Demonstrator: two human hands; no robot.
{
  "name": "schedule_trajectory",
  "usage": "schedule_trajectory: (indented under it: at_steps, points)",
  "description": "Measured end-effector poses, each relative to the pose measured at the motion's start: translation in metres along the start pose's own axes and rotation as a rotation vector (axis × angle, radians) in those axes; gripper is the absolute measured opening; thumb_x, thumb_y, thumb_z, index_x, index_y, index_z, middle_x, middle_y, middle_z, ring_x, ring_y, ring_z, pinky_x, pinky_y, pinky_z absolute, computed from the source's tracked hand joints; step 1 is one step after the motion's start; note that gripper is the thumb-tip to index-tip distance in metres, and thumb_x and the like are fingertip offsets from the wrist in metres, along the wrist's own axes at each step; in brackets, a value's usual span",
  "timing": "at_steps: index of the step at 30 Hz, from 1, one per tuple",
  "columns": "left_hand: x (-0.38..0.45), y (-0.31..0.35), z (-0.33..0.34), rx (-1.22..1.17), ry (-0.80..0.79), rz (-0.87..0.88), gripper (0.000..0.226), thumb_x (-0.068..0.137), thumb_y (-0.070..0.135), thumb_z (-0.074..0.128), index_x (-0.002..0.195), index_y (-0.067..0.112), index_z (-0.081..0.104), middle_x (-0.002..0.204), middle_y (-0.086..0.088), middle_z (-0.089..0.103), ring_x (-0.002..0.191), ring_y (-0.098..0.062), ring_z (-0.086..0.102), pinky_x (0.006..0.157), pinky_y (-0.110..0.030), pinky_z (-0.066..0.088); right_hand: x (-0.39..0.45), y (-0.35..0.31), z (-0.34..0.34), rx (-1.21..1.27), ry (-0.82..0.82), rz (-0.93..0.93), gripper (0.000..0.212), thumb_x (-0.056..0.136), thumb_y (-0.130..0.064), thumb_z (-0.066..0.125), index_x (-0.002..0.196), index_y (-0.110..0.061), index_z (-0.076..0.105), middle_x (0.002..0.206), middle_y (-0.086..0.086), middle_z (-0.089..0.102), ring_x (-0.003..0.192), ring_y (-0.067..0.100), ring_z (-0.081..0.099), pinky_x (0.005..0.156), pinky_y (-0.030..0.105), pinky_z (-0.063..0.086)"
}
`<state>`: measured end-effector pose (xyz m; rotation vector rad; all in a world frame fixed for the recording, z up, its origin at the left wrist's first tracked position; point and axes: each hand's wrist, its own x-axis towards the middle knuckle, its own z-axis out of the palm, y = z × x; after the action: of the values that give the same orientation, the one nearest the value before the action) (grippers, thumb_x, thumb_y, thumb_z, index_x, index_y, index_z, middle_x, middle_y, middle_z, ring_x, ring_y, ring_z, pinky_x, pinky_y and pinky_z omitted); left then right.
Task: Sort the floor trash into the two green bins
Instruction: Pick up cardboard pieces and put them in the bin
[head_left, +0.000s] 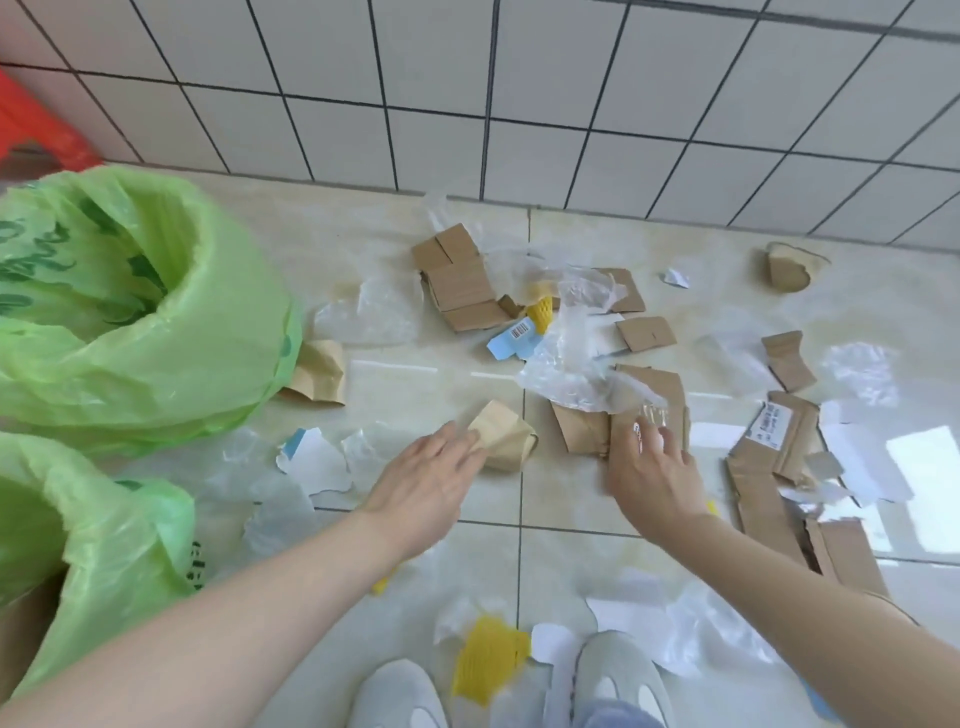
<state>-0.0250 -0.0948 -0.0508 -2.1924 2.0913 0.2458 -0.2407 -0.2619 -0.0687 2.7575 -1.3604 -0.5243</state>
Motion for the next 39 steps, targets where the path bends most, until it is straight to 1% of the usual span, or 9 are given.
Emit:
schedule_trajectory:
  at_steps: [4,8,12,16,21,25,30,34,39]
  points:
    - [0.029,0.017,-0.002,0.004,-0.045,0.073,0.063,0.07,0.015,0.067,0.132,0.016,0.052,0.141,-0.001,0.049,0.132,-0.027,0.045,0.1,-0.034,0.043,0.011,0.008,0.007,0.17,-0.111,0.332,0.076,0.091,-0.051,0.043,0.148,-0.011,0.011,0.155,0.014,0.009,0.134,0.037,0.026,0.098,0.047,0.039]
    - [0.068,0.035,-0.003,0.025,-0.042,0.121,0.058,0.093,0.009,0.039,0.148,0.015,0.021,0.157,-0.003,0.016,0.146,-0.027,0.009,0.116,-0.039,0.018,0.021,0.02,0.018,0.328,-0.111,0.489,0.104,0.077,-0.072,0.05,0.148,-0.011,0.006,0.148,0.018,0.019,0.128,0.042,0.034,0.098,0.052,0.04]
    - [0.093,0.058,0.001,0.047,-0.029,0.227,0.051,0.078,0.015,0.058,0.129,0.015,0.053,0.137,-0.003,0.05,0.136,-0.028,0.038,0.105,-0.037,0.037,0.027,0.013,0.02,0.442,-0.117,0.551,0.113,0.067,-0.081,0.051,0.145,-0.011,0.009,0.14,0.016,0.031,0.123,0.039,0.038,0.096,0.051,0.04]
    - [0.114,0.072,0.012,0.136,-0.056,0.277,0.043,0.067,0.025,0.054,0.106,0.022,0.071,0.11,0.004,0.068,0.112,-0.022,0.062,0.093,-0.031,0.05,0.03,0.003,0.018,0.417,-0.099,0.523,0.116,0.07,-0.075,0.056,0.147,-0.006,0.005,0.143,0.015,0.03,0.127,0.035,0.035,0.097,0.048,0.038]
    - [0.142,0.09,0.019,0.213,-0.102,0.166,0.047,0.094,0.01,0.033,0.14,0.001,0.036,0.144,-0.016,0.036,0.136,-0.032,0.028,0.108,-0.039,0.027,0.035,0.008,0.011,0.449,-0.155,0.491,0.117,0.069,-0.056,0.069,0.147,-0.002,-0.001,0.137,0.016,0.03,0.123,0.035,0.035,0.098,0.041,0.04]
    - [0.156,0.098,0.017,0.274,-0.101,0.138,0.044,0.093,0.001,0.022,0.131,-0.001,0.043,0.137,-0.02,0.039,0.13,-0.032,0.033,0.102,-0.037,0.029,0.03,0.018,0.003,0.56,-0.203,0.444,0.108,0.07,-0.04,0.063,0.148,-0.006,-0.004,0.137,0.017,0.03,0.122,0.039,0.035,0.101,0.043,0.036]
    - [0.165,0.097,0.004,0.215,0.037,0.147,0.043,0.071,0.004,0.028,0.06,0.013,0.068,0.069,-0.005,0.061,0.069,-0.023,0.06,0.065,-0.029,0.035,0.026,0.032,-0.004,0.716,-0.221,0.467,0.09,0.076,-0.014,0.051,0.149,-0.008,-0.002,0.136,0.019,0.034,0.122,0.042,0.034,0.101,0.043,0.031]
    - [0.154,0.102,0.005,0.173,-0.028,0.201,0.029,0.072,-0.005,0.041,0.081,0.007,0.066,0.077,-0.007,0.059,0.072,-0.024,0.059,0.066,-0.03,0.04,0.029,0.037,-0.007,0.864,-0.174,0.539,0.077,0.076,-0.017,0.053,0.143,-0.014,0.015,0.128,0.018,0.033,0.116,0.041,0.032,0.096,0.042,0.03]
    - [0.123,0.096,-0.001,0.043,0.009,0.19,0.033,0.034,-0.002,0.051,0.061,0.017,0.055,0.051,0.002,0.052,0.046,-0.02,0.053,0.045,-0.021,0.036,0.027,0.034,-0.021,0.885,-0.066,0.493,0.078,0.077,-0.021,0.055,0.144,-0.016,0.016,0.126,0.017,0.033,0.116,0.039,0.03,0.099,0.043,0.027]
